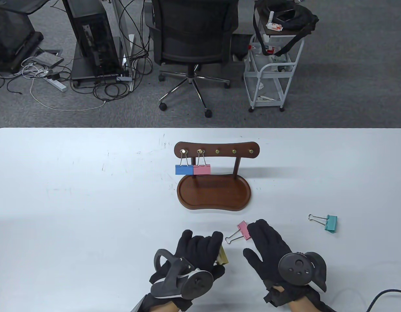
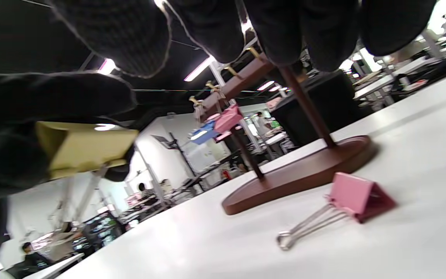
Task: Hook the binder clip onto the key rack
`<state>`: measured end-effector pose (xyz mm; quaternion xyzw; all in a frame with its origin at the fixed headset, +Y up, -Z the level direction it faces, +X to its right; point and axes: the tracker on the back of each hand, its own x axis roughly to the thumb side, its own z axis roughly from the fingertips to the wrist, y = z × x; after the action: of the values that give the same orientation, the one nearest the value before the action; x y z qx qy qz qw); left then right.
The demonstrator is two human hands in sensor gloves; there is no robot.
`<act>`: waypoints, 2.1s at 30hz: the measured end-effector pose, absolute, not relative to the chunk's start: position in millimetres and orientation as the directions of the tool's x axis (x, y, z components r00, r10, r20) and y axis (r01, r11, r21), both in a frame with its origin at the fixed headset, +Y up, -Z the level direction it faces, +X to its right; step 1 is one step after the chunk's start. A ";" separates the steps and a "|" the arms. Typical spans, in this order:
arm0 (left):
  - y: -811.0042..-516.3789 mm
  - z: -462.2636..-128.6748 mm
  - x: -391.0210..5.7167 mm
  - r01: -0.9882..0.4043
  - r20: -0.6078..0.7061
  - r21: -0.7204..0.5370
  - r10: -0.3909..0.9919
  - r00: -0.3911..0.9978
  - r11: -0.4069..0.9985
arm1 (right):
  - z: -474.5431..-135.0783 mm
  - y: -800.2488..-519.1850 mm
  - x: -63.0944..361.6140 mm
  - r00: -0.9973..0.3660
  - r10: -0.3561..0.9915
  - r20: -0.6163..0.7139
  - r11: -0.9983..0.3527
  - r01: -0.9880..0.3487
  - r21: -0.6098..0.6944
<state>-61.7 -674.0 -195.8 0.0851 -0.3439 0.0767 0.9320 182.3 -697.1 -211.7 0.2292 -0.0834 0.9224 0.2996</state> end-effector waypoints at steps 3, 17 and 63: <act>-673.5 -197.5 -65.0 -0.226 0.651 0.108 0.103 0.752 0.968 | -210.1 -696.5 177.2 -0.657 0.511 0.554 -0.792 -0.611 0.005; -672.0 -195.1 -62.2 -0.295 0.700 0.118 0.131 0.702 0.948 | -204.4 -695.1 163.8 -0.454 0.501 0.737 -0.779 -0.608 0.154; -674.3 -197.9 -63.5 -0.271 0.612 0.143 0.130 0.780 0.952 | -197.3 -686.4 162.5 -0.616 0.325 0.717 -0.820 -0.562 -0.112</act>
<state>-63.5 -674.3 -197.9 0.1120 -0.3138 0.1069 0.9368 162.5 -686.4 -197.3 0.3591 -0.1651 0.8837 0.2507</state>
